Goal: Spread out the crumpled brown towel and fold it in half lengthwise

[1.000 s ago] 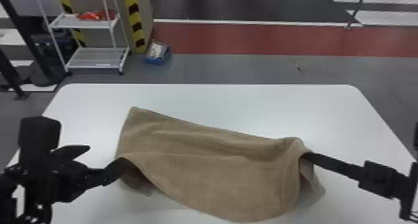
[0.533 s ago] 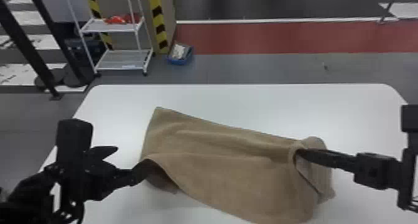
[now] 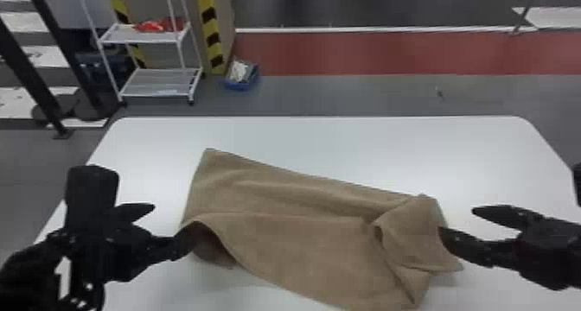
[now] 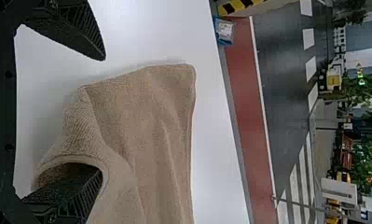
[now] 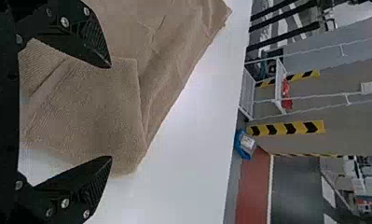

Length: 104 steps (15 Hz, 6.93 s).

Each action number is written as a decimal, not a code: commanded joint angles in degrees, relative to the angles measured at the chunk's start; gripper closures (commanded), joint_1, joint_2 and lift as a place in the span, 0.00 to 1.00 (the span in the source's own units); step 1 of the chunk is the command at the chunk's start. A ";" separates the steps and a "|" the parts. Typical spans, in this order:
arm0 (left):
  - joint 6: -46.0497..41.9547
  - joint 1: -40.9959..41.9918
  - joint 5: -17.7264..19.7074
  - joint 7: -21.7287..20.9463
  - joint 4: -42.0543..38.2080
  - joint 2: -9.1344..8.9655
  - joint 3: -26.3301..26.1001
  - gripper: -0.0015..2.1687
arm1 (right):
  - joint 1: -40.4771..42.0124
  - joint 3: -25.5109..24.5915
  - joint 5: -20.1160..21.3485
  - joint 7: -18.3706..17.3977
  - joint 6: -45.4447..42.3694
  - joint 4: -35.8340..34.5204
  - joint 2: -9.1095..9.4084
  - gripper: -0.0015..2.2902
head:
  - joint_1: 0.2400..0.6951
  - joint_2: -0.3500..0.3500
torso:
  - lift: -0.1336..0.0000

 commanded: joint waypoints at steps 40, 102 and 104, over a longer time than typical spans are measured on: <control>-0.53 -0.70 -1.23 0.34 0.62 -0.21 -1.84 0.04 | -12.45 6.86 12.79 7.83 12.80 8.44 -4.73 0.75 | 1.00 0.43 | 0.07; -0.35 2.64 -1.15 -0.18 -2.55 -0.21 -0.52 0.04 | 0.20 13.18 25.01 -10.28 -16.73 14.33 -3.67 0.32 | 1.00 0.42 | 0.07; -0.53 2.81 -1.06 -0.18 -2.63 -0.21 -0.35 0.04 | 0.20 13.45 25.01 -11.86 -17.43 14.33 -3.58 0.65 | 1.00 0.44 | 0.07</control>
